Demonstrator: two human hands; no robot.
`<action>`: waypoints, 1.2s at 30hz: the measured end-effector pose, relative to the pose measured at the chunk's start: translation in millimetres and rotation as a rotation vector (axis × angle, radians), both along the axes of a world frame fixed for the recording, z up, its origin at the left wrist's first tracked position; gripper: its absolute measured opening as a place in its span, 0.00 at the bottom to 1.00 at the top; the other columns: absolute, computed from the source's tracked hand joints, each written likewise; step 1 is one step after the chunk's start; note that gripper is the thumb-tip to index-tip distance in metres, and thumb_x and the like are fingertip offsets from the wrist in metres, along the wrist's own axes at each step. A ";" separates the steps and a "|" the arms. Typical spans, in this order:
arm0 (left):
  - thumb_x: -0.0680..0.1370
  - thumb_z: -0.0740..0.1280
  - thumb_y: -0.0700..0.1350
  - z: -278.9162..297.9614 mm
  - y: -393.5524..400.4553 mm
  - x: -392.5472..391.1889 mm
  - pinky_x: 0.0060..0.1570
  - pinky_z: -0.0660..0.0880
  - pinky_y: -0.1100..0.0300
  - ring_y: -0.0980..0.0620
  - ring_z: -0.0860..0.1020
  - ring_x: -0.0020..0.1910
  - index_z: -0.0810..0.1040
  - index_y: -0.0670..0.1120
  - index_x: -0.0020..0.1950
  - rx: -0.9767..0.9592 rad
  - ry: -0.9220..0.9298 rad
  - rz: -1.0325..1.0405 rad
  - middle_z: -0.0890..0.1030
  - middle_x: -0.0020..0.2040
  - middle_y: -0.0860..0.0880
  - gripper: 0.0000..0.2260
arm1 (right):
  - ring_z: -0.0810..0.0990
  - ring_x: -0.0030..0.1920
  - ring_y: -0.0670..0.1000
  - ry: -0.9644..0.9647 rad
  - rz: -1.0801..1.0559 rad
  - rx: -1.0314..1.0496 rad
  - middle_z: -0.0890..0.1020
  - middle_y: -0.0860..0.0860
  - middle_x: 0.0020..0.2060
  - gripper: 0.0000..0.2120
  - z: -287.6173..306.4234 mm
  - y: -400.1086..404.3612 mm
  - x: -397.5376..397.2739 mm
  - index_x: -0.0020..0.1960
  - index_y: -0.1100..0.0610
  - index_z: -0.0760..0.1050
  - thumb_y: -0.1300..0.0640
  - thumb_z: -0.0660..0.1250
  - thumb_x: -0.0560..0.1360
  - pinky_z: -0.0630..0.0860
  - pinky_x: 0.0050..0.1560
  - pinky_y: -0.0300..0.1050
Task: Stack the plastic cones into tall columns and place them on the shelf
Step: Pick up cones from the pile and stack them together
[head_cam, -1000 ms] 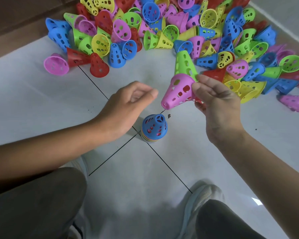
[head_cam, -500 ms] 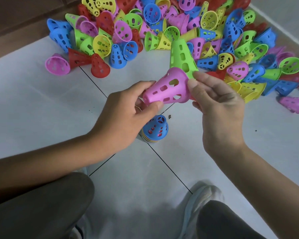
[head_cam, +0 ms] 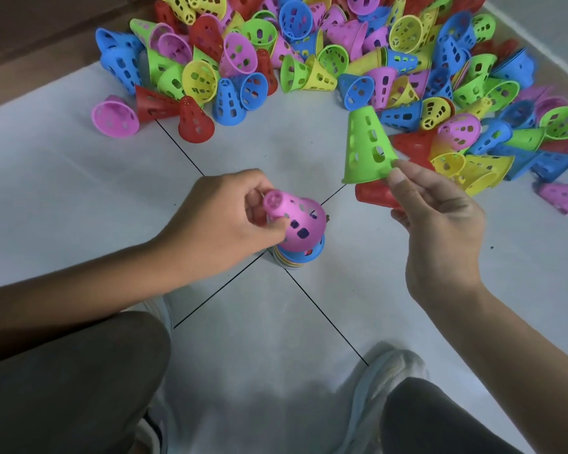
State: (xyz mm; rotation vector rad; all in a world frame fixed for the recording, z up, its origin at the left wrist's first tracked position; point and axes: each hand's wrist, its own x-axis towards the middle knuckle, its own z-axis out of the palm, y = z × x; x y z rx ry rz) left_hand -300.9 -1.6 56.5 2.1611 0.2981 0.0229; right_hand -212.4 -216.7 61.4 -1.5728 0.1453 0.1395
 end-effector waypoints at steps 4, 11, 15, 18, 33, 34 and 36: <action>0.71 0.78 0.49 -4.4 -6.8 4.7 0.42 0.78 0.57 0.56 0.79 0.34 0.82 0.50 0.51 -0.017 0.013 -0.036 0.82 0.37 0.54 0.12 | 0.83 0.43 0.45 -0.003 0.046 0.034 0.86 0.47 0.39 0.05 -1.4 2.0 -6.5 0.48 0.52 0.84 0.61 0.73 0.75 0.76 0.44 0.36; 0.71 0.71 0.63 1.4 -1.8 7.0 0.50 0.77 0.61 0.56 0.82 0.48 0.75 0.57 0.66 -0.260 -0.031 0.077 0.80 0.58 0.59 0.26 | 0.80 0.40 0.45 -0.081 0.223 0.022 0.84 0.49 0.36 0.07 -0.3 1.9 -18.0 0.47 0.54 0.84 0.65 0.74 0.73 0.77 0.48 0.39; 0.75 0.72 0.54 4.9 -5.1 12.6 0.51 0.78 0.58 0.56 0.83 0.53 0.78 0.54 0.64 -0.417 -0.052 0.054 0.83 0.57 0.57 0.18 | 0.84 0.43 0.49 -0.106 0.347 -0.009 0.87 0.52 0.40 0.05 3.9 1.9 -25.7 0.47 0.56 0.84 0.62 0.75 0.71 0.80 0.53 0.47; 0.75 0.72 0.51 3.1 -6.9 13.2 0.49 0.79 0.57 0.56 0.81 0.49 0.80 0.49 0.60 -0.419 -0.095 0.075 0.84 0.51 0.55 0.15 | 0.84 0.43 0.50 -0.121 0.401 -0.025 0.87 0.52 0.41 0.05 4.1 2.4 -27.7 0.47 0.55 0.84 0.60 0.75 0.71 0.79 0.53 0.50; 0.73 0.77 0.52 -17.1 -13.9 8.3 0.51 0.75 0.61 0.58 0.78 0.53 0.79 0.55 0.60 -0.015 -0.027 -0.074 0.81 0.54 0.62 0.17 | 0.77 0.48 0.47 -0.046 0.173 -0.022 0.79 0.44 0.43 0.17 -7.1 -18.5 -0.6 0.53 0.52 0.77 0.70 0.55 0.83 0.79 0.47 0.46; 0.73 0.76 0.53 -17.6 -16.1 8.1 0.53 0.76 0.59 0.59 0.78 0.54 0.78 0.56 0.62 -0.009 -0.010 -0.092 0.80 0.56 0.62 0.19 | 0.77 0.48 0.47 0.009 0.178 0.034 0.79 0.45 0.43 0.17 -4.7 -17.9 0.1 0.53 0.53 0.77 0.70 0.55 0.82 0.79 0.46 0.46; 0.73 0.76 0.55 -16.0 -18.9 7.8 0.55 0.76 0.57 0.60 0.76 0.57 0.76 0.57 0.66 -0.008 -0.005 -0.104 0.78 0.61 0.63 0.23 | 0.78 0.48 0.49 0.099 0.204 0.143 0.80 0.46 0.43 0.16 0.8 -14.3 0.4 0.53 0.53 0.77 0.69 0.56 0.82 0.79 0.45 0.45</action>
